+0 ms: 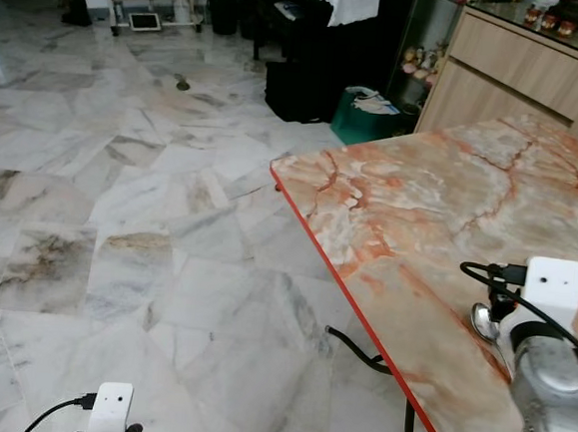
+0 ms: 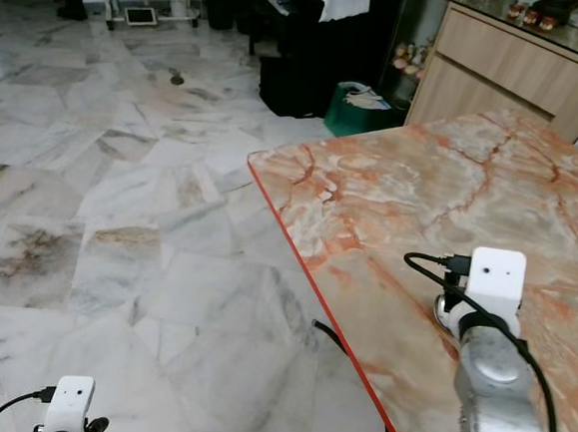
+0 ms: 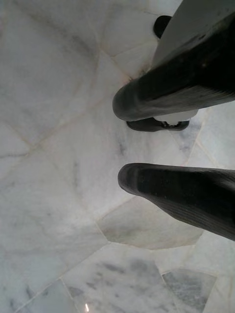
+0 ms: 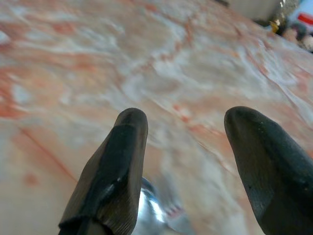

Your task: Setting the table

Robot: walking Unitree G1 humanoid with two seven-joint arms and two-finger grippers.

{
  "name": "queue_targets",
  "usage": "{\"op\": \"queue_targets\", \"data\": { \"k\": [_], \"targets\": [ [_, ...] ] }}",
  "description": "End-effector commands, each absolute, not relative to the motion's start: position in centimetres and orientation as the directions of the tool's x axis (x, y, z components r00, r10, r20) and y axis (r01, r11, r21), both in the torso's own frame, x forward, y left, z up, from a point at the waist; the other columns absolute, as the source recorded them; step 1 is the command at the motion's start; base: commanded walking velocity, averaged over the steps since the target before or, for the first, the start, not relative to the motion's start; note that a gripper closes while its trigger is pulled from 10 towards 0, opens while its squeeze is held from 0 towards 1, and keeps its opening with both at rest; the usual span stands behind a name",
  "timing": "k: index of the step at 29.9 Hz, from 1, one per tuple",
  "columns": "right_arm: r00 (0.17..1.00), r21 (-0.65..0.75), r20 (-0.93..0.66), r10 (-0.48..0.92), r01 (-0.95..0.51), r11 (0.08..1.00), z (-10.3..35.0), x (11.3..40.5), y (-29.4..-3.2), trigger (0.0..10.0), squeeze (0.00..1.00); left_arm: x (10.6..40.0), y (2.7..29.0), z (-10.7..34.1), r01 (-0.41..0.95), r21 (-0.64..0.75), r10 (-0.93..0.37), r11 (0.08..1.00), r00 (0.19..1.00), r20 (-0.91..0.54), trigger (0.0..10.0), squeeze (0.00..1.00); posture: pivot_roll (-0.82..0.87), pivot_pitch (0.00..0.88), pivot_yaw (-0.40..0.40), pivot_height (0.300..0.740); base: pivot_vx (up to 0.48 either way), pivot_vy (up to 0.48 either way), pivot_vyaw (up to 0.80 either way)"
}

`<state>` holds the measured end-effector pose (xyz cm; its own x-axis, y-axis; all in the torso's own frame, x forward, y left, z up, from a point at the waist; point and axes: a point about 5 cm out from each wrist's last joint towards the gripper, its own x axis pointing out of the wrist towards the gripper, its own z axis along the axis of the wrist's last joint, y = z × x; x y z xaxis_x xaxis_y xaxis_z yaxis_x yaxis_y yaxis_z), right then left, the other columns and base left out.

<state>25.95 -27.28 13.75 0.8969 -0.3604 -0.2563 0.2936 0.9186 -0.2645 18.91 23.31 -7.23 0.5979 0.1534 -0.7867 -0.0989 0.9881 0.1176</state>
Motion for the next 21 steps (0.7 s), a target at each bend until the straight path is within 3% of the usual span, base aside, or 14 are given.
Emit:
{"op": "queue_targets", "data": {
  "k": [1,2,3,4,6,11,17,21],
  "targets": [
    [0.901,-0.227,-0.308,-0.306,0.243,0.943,14.2,25.9,-27.1,10.0,0.00,18.6,23.1,-7.5,-0.087,0.118,0.146,0.989,0.577,-0.804,10.0,0.00,0.05,0.000,-0.024,0.707,0.000,0.000,0.00],
    [0.903,-0.221,-0.322,-0.285,0.221,0.950,14.2,25.9,-27.0,10.0,0.00,18.6,23.1,-7.5,-0.087,0.116,0.145,0.989,0.577,-0.804,10.0,0.00,0.05,0.000,-0.024,0.707,0.000,0.000,0.00],
    [0.902,-0.224,-0.347,-0.256,0.185,0.957,13.8,25.9,-26.9,10.0,1.00,18.6,23.0,-7.5,-0.088,0.112,0.142,0.990,0.576,-0.805,10.0,0.00,0.05,0.000,-0.025,0.707,0.000,0.000,0.00],
    [0.893,-0.230,-0.406,-0.191,0.102,0.968,12.9,25.7,-26.8,10.0,1.00,18.6,22.9,-7.5,-0.084,0.107,0.136,0.991,0.576,-0.806,10.0,0.00,0.05,0.000,-0.025,0.707,0.000,0.000,0.00],
    [0.871,-0.262,-0.451,-0.197,0.081,0.962,11.9,25.5,-27.6,10.0,1.00,18.7,22.8,-7.5,-0.081,0.103,0.131,0.991,0.576,-0.807,10.0,0.00,0.06,0.000,-0.033,0.707,0.000,0.000,0.00],
    [0.863,-0.204,-0.443,-0.243,0.167,0.965,12.7,26.2,-29.2,10.0,1.00,18.7,22.7,-7.5,-0.090,0.098,0.132,0.991,0.575,-0.808,10.0,0.00,0.06,0.000,-0.038,0.707,0.000,0.000,0.00],
    [0.862,-0.194,-0.453,-0.228,0.154,0.969,13.2,26.8,-29.8,10.0,1.00,18.6,22.9,-7.6,-0.102,0.096,0.137,0.990,0.568,-0.811,10.0,0.00,0.08,0.000,-0.045,0.707,0.000,0.000,0.00],
    [0.877,-0.077,-0.444,-0.184,0.167,0.983,13.4,26.9,-29.1,10.0,1.00,18.5,22.9,-7.6,-0.104,0.095,0.138,0.990,0.567,-0.812,10.0,0.00,0.08,0.000,-0.046,0.707,0.000,0.000,0.00]
  ]
}}
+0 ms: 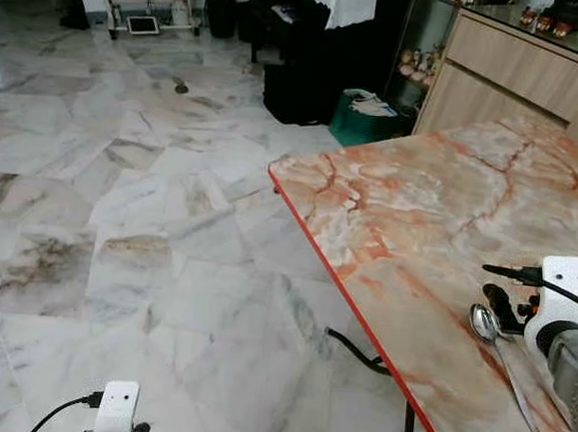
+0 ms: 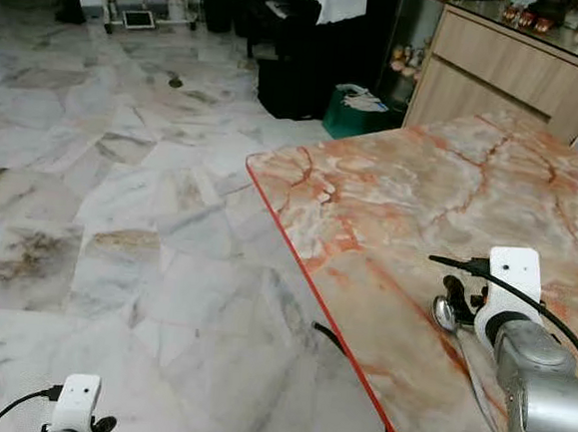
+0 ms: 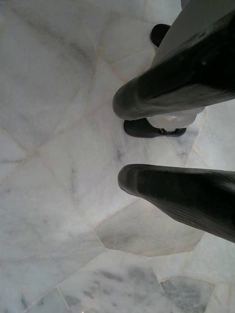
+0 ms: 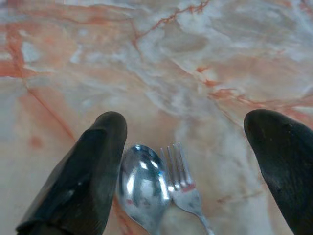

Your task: Setting the table

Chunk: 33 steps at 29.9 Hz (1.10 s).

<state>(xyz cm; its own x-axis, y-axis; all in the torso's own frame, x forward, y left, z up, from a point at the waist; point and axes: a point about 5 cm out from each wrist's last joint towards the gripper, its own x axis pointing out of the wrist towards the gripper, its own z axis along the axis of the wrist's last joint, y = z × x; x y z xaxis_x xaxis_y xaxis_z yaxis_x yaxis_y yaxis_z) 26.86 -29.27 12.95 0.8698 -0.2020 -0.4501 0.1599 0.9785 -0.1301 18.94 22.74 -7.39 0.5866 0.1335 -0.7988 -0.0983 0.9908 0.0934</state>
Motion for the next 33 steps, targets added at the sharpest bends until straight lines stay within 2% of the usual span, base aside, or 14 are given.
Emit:
{"op": "queue_targets", "data": {
  "k": [1,2,3,4,10,15,20,33],
  "targets": [
    [0.877,-0.067,-0.447,-0.176,0.164,0.984,13.3,26.8,-29.0,10.0,1.00,18.5,22.9,-7.6,-0.104,0.094,0.137,0.990,0.566,-0.813,10.0,0.00,0.08,0.000,-0.044,0.707,0.000,0.000,0.00],
    [0.877,-0.062,-0.449,-0.172,0.161,0.985,13.3,26.7,-29.0,10.0,1.00,18.5,22.9,-7.6,-0.104,0.094,0.136,0.990,0.566,-0.813,10.0,0.00,0.08,0.000,-0.044,0.707,0.000,0.000,0.00],
    [0.875,-0.052,-0.460,-0.150,0.142,0.989,13.0,26.4,-28.9,10.0,0.00,18.5,22.9,-7.6,-0.099,0.091,0.132,0.991,0.565,-0.815,10.0,0.00,0.07,0.000,-0.041,0.707,0.000,0.000,0.00],
    [0.875,-0.052,-0.460,-0.150,0.142,0.989,13.0,26.4,-28.9,10.0,0.00,18.5,22.9,-7.6,-0.099,0.091,0.132,0.991,0.565,-0.815,10.0,0.00,0.07,0.000,-0.041,0.707,0.000,0.000,0.00],
    [0.826,-0.077,-0.564,0.027,-0.084,0.993,11.1,23.9,-28.3,10.0,0.00,18.7,22.7,-7.5,-0.085,0.086,0.119,0.993,0.566,-0.816,10.0,0.00,0.06,0.000,-0.038,0.707,0.000,0.000,0.00],
    [0.811,-0.069,-0.583,-0.042,0.002,0.998,10.8,23.0,-30.1,10.0,0.00,18.8,22.7,-7.5,-0.079,0.084,0.115,0.993,0.567,-0.815,10.0,0.00,0.05,0.000,-0.031,0.707,0.000,0.000,0.00],
    [0.806,-0.053,-0.590,-0.049,0.022,0.998,10.8,22.3,-30.8,10.0,0.00,18.8,22.7,-7.5,-0.074,0.085,0.113,0.994,0.566,-0.816,10.0,0.00,0.05,0.000,-0.031,0.707,0.000,0.000,0.00],
    [0.822,0.015,-0.568,-0.039,0.057,0.998,11.1,19.8,-30.6,10.0,0.00,19.0,22.9,-7.4,-0.069,0.090,0.114,0.994,0.566,-0.816,10.0,0.00,0.03,0.000,-0.017,0.707,0.000,0.000,0.00]
  ]
}}
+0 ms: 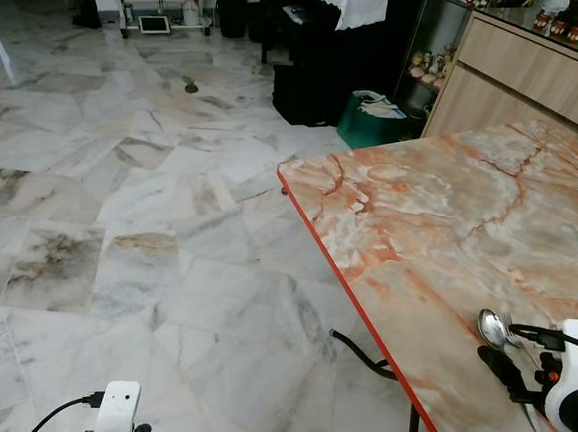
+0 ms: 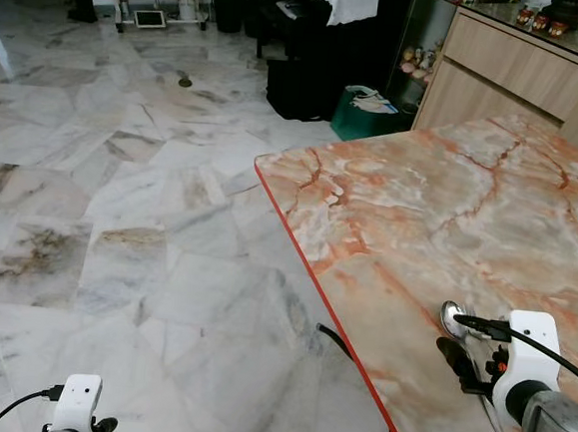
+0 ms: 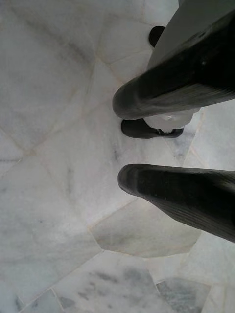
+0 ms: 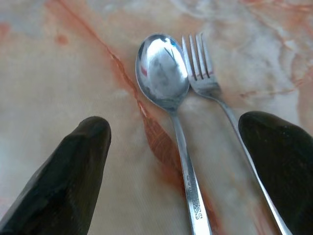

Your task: Setting the table

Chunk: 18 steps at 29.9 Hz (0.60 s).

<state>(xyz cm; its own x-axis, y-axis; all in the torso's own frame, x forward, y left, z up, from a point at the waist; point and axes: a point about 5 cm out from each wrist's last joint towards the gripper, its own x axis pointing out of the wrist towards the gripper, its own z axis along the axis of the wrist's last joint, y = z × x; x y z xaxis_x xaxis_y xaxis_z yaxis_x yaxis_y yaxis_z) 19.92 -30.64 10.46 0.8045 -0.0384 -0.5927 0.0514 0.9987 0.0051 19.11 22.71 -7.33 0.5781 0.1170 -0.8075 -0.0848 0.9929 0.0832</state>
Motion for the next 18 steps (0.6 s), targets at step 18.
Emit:
{"op": "queue_targets", "data": {
  "k": [18],
  "targets": [
    [0.796,-0.003,-0.603,-0.060,0.073,0.997,10.0,19.9,-31.1,10.0,0.00,17.9,23.5,-7.8,-0.088,0.093,0.125,0.992,0.535,-0.835,10.0,0.00,0.05,0.000,-0.022,0.707,0.000,0.000,0.00]
  ]
}}
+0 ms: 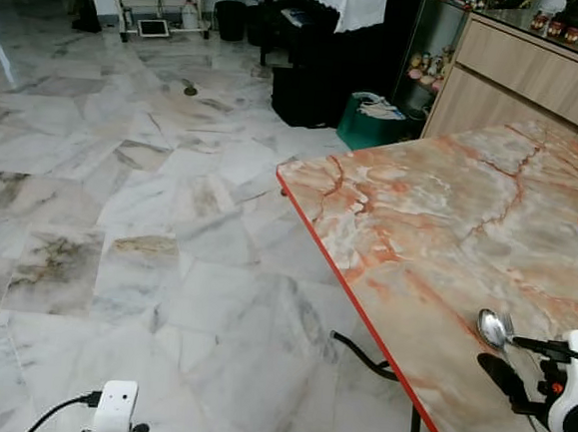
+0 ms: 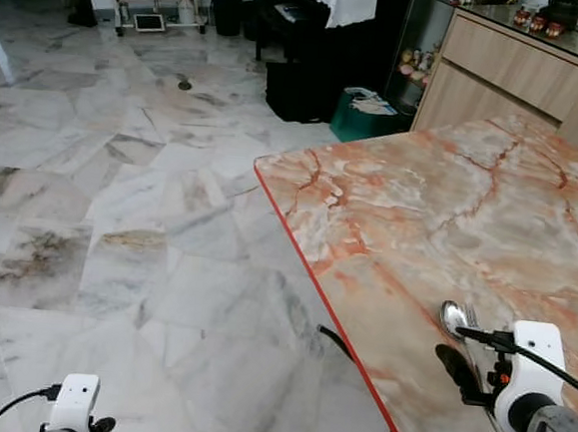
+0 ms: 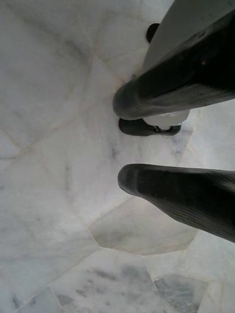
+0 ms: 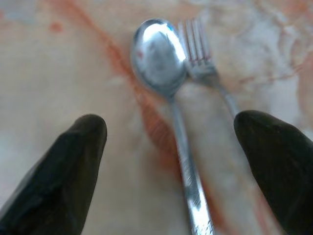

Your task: Setting the table

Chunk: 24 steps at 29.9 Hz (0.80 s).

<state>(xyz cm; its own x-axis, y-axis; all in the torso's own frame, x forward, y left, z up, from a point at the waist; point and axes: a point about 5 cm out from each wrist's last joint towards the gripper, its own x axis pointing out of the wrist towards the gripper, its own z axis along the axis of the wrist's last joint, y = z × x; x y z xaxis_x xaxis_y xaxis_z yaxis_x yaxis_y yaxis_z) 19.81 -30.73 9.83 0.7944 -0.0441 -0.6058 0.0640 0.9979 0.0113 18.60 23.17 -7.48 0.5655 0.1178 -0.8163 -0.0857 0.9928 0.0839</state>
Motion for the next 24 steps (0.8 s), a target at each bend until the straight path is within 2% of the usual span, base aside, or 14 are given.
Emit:
{"op": "queue_targets", "data": {
  "k": [1,19,20,21,22,24],
  "targets": [
    [0.789,-0.007,-0.612,-0.057,0.066,0.998,9.6,20.0,-31.0,10.0,0.00,17.7,23.5,-7.8,-0.089,0.095,0.128,0.991,0.532,-0.837,10.0,0.00,0.05,0.000,-0.024,0.707,0.000,0.000,0.00],
    [0.775,-0.006,-0.631,-0.021,0.022,1.000,8.4,20.8,-29.6,10.0,0.00,17.0,24.0,-8.1,-0.092,0.102,0.135,0.991,0.512,-0.848,10.0,0.00,0.05,0.000,-0.020,0.707,0.000,0.000,0.00],
    [0.775,-0.010,-0.632,-0.021,0.019,1.000,8.4,20.9,-29.5,9.1,0.00,17.0,24.0,-8.1,-0.092,0.102,0.135,0.991,0.511,-0.849,10.0,0.00,0.05,0.000,-0.020,0.707,0.000,0.000,0.00],
    [0.776,-0.010,-0.631,-0.022,0.020,1.000,8.4,21.0,-29.5,7.3,0.00,16.9,24.0,-8.1,-0.092,0.102,0.135,0.991,0.510,-0.850,10.0,0.00,0.06,0.000,-0.021,0.707,0.000,0.000,0.00],
    [0.776,-0.008,-0.630,-0.022,0.021,1.000,8.4,21.1,-29.5,7.3,0.00,16.9,24.0,-8.1,-0.092,0.102,0.135,0.991,0.510,-0.850,10.0,0.00,0.06,0.000,-0.021,0.707,0.000,0.000,0.00],
    [0.777,-0.008,-0.629,-0.022,0.021,1.000,8.3,21.3,-29.4,6.5,0.00,16.8,24.1,-8.1,-0.094,0.102,0.136,0.990,0.508,-0.850,10.0,0.00,0.06,0.000,-0.021,0.707,0.000,0.000,0.00]
  ]
}}
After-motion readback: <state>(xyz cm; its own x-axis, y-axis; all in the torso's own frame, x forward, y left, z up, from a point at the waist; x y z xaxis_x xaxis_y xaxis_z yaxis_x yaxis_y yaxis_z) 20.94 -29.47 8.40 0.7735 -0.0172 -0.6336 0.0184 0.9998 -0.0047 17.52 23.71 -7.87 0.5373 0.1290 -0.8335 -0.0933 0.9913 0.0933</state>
